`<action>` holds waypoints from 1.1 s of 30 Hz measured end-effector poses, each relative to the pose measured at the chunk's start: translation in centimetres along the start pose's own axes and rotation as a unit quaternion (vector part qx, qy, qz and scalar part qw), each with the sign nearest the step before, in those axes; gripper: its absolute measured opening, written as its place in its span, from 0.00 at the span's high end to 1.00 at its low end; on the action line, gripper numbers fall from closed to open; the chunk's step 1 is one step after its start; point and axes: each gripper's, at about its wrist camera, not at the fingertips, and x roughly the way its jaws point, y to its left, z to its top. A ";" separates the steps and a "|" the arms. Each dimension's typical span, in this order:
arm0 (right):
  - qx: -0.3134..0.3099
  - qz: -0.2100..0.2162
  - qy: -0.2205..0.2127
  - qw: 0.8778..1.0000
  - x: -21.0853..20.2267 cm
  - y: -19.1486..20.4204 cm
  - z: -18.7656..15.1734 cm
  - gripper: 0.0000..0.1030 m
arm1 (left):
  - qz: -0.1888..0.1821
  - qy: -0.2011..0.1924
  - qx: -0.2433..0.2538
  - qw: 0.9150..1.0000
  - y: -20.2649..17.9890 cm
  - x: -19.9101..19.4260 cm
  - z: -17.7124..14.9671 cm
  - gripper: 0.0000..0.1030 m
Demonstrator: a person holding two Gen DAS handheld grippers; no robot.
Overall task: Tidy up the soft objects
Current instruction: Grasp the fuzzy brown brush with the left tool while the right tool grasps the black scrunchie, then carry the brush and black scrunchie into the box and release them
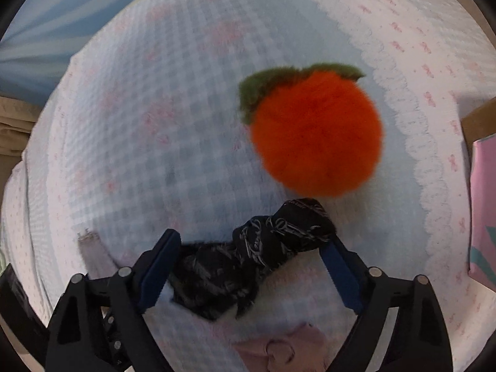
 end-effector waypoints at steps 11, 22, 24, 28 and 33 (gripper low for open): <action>-0.070 -0.036 -0.017 0.997 0.5 2.5 -1.8 0.67 | 0.021 0.002 0.015 1.000 0.0 1.1 -0.8 0.52; -0.071 -0.007 -0.044 0.997 -3.5 3.0 -2.9 0.70 | 0.018 -0.031 0.010 0.999 0.9 -2.8 -1.0 0.52; -0.071 0.000 -0.054 0.996 -5.0 3.0 -2.7 0.70 | 0.016 -0.042 0.007 0.999 0.9 -4.2 -0.9 0.52; -0.075 0.014 -0.082 0.994 -9.1 2.9 -3.7 0.70 | 0.015 -0.069 0.009 0.997 0.2 -7.6 -0.6 0.52; -0.077 0.027 -0.116 0.990 -16.1 2.7 -5.6 0.70 | 0.010 -0.101 0.014 0.995 -1.0 -12.6 -0.7 0.52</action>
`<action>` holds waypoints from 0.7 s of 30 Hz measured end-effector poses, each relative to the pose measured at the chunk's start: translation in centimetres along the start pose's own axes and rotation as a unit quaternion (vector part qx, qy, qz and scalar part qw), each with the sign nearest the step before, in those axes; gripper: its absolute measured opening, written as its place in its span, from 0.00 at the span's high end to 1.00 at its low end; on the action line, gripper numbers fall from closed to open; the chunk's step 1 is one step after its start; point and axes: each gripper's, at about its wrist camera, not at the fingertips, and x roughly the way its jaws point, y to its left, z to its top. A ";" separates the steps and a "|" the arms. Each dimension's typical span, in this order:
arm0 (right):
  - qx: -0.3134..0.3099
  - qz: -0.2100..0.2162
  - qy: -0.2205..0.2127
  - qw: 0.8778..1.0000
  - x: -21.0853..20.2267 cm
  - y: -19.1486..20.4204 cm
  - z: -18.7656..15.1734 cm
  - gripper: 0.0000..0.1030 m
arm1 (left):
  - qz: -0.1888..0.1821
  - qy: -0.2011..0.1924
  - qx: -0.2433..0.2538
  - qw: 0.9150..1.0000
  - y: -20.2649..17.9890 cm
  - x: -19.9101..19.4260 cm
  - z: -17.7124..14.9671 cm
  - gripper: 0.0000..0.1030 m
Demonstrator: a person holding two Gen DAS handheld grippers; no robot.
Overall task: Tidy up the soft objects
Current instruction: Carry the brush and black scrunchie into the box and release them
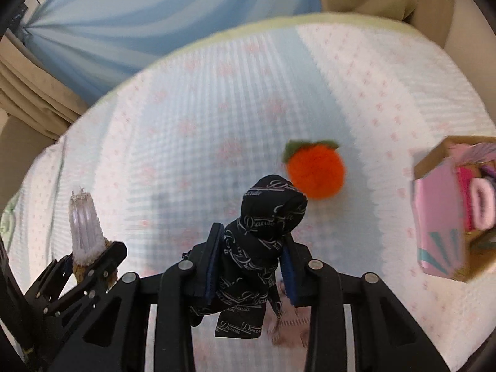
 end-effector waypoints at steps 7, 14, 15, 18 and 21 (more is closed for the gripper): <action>0.001 0.003 -0.050 0.999 -10.3 -1.4 0.0 0.70 | -0.022 -0.050 -0.001 0.999 -3.0 -9.2 2.0 0.52; 0.009 0.002 -0.100 0.995 -19.3 -7.1 0.6 0.70 | -0.037 -0.093 0.008 0.995 -8.8 -16.8 3.7 0.52; 0.010 0.002 -0.104 0.995 -19.9 -7.9 0.6 0.70 | -0.038 -0.097 0.009 0.995 -9.9 -17.7 3.8 0.52; 0.005 0.005 -0.114 0.993 -22.3 -11.5 1.0 0.70 | -0.040 -0.105 0.012 0.994 -13.7 -19.6 4.0 0.52; -0.004 0.002 -0.117 0.993 -24.1 -15.3 1.5 0.70 | -0.041 -0.113 0.008 0.993 -17.6 -21.0 3.9 0.52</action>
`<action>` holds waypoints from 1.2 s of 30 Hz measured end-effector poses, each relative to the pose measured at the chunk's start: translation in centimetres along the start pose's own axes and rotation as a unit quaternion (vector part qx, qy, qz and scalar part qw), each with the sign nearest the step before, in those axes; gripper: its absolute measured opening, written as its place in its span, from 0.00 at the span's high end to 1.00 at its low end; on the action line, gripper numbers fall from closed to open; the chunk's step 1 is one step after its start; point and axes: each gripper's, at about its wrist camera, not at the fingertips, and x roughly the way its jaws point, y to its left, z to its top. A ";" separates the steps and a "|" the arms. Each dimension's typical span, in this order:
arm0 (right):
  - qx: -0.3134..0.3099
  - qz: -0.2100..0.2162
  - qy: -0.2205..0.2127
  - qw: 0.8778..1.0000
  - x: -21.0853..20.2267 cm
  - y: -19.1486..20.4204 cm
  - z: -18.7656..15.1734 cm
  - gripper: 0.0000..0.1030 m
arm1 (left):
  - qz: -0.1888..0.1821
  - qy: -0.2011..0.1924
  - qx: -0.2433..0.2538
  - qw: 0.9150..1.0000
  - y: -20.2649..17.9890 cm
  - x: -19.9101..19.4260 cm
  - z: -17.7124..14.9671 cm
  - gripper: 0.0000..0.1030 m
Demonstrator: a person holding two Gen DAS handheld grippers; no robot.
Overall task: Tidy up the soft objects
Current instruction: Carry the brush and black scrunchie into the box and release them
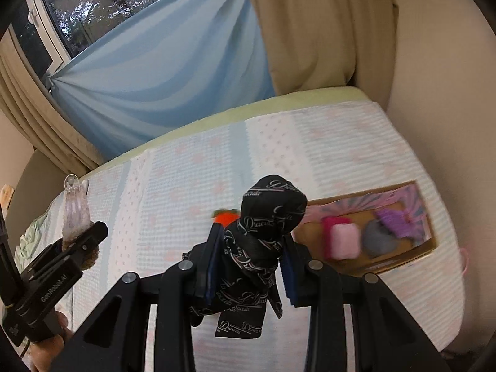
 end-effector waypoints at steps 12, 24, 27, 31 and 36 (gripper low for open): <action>0.012 -0.025 0.019 0.999 -0.7 -15.7 1.7 0.70 | -0.015 0.019 0.014 1.000 -16.4 4.4 -1.7 0.52; 0.038 -0.018 0.075 0.996 5.4 -25.0 1.3 0.70 | -0.001 0.106 0.018 0.994 -25.0 14.7 -5.5 0.52; 0.044 -0.014 0.092 0.995 7.9 -26.4 1.2 0.70 | 0.007 0.132 0.030 0.991 -26.2 17.8 -6.5 0.52; 0.047 -0.003 0.117 0.992 11.0 -27.7 0.9 0.70 | 0.014 0.164 0.038 0.986 -27.0 20.9 -7.9 0.52; 0.054 0.016 0.145 0.988 13.8 -28.4 0.6 0.69 | 0.027 0.212 0.058 0.975 -26.9 24.0 -9.6 0.41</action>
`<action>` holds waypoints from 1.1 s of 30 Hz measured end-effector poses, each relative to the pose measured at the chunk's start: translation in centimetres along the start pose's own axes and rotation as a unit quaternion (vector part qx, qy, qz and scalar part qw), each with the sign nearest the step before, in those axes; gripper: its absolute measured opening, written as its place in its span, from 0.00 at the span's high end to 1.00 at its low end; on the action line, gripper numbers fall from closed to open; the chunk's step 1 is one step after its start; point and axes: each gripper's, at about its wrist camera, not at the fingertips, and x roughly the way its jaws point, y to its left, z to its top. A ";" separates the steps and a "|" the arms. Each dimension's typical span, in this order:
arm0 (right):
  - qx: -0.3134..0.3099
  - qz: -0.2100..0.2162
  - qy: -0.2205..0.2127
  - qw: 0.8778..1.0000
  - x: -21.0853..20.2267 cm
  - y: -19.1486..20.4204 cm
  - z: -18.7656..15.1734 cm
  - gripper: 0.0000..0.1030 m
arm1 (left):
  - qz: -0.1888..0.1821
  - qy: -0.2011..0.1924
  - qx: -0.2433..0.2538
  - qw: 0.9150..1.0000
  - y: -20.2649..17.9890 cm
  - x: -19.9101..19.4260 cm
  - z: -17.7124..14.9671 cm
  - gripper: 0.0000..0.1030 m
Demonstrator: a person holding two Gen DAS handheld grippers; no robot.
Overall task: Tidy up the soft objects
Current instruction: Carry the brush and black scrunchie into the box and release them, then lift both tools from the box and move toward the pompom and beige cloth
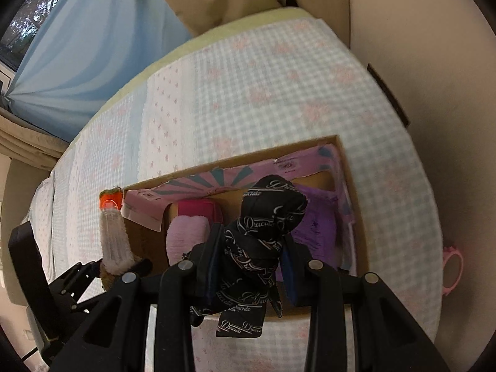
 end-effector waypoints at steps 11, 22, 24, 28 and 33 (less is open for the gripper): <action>-0.003 0.012 -0.025 1.000 0.9 0.3 0.5 0.00 | 0.000 0.017 0.014 1.000 0.4 -0.5 -0.5 0.00; 0.008 0.017 -0.041 0.999 -1.3 0.1 -1.5 0.00 | 0.009 0.009 -0.014 1.000 3.6 -3.0 -3.2 0.00; 0.003 0.015 -0.046 0.999 -2.2 0.5 -1.8 0.00 | 0.008 0.003 -0.015 1.000 3.8 -3.7 -3.5 0.00; 0.001 0.018 -0.057 0.998 -4.2 1.4 -2.6 0.00 | 0.004 -0.012 -0.020 1.000 4.5 -5.9 -4.3 0.00; -0.011 0.005 -0.071 0.997 -7.2 3.0 -3.8 0.00 | 0.006 -0.032 -0.025 0.999 5.5 -9.2 -5.5 0.00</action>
